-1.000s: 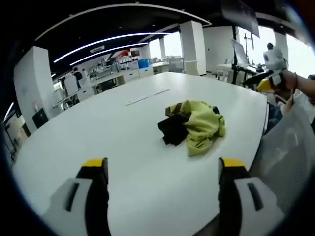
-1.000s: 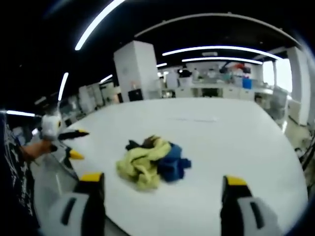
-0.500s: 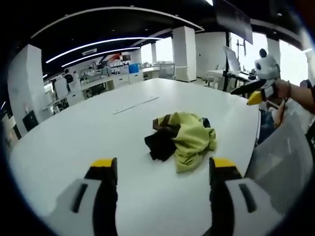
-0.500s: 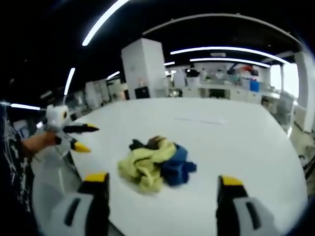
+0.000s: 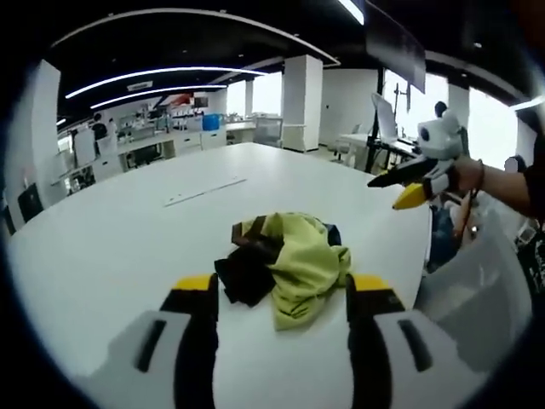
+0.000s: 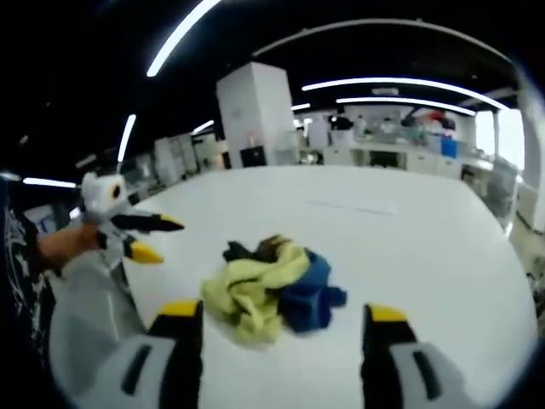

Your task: Fold the garment on the visible template until the final outline fits inside the template.

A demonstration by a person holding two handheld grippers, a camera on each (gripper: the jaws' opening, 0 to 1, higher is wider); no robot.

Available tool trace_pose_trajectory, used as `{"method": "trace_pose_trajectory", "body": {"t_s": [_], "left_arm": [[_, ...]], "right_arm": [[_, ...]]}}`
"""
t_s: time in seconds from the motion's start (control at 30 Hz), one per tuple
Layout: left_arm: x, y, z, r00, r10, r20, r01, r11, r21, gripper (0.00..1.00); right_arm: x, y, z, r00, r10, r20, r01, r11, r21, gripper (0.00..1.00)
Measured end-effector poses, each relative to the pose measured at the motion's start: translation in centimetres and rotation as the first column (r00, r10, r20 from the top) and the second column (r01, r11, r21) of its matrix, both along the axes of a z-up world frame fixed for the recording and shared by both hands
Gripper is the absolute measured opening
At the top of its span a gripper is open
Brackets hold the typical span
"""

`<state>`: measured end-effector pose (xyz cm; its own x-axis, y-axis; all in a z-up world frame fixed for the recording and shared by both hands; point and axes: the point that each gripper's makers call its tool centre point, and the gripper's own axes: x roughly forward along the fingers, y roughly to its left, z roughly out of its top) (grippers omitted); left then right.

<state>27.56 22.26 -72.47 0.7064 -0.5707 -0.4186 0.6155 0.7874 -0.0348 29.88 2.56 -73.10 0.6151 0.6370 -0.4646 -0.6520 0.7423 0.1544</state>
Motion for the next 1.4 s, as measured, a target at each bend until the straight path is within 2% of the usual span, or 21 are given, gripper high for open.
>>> {"method": "trace_pose_trajectory", "body": {"t_s": [0.1,0.17,0.3,0.67,0.97,1.4], "left_arm": [[0.4,-0.6,-0.3,1.000,-0.026,-0.008,0.026,1.000,0.004,0.55],[0.3,-1.7,-0.3,0.999,-0.046,-0.013,0.046,0.999,0.006,0.52],[0.8,-2.5,-0.7,0.996,-0.085,-0.018,0.085,0.996,0.004,0.51],[2.5,-4.4,-2.1,0.990,-0.137,-0.046,0.137,0.991,0.000,0.41],[3.9,-4.7,-3.8,0.986,-0.144,-0.079,0.145,0.990,0.000,0.33],[4.7,-5.5,-4.9,0.978,-0.169,-0.124,0.168,0.986,-0.017,0.20]], "right_arm": [[0.7,0.1,-0.7,1.000,0.005,-0.010,-0.005,1.000,-0.021,0.68],[1.1,0.3,-1.0,1.000,0.007,-0.019,-0.007,1.000,-0.020,0.64],[1.8,0.6,-1.6,0.999,0.009,-0.035,-0.009,1.000,-0.015,0.58],[3.8,2.3,-3.1,0.997,0.041,-0.070,-0.042,0.999,-0.010,0.47],[5.8,3.4,-3.9,0.995,0.051,-0.090,-0.051,0.999,-0.001,0.40],[8.9,4.7,-5.3,0.991,0.076,-0.109,-0.081,0.996,-0.034,0.30]]}}
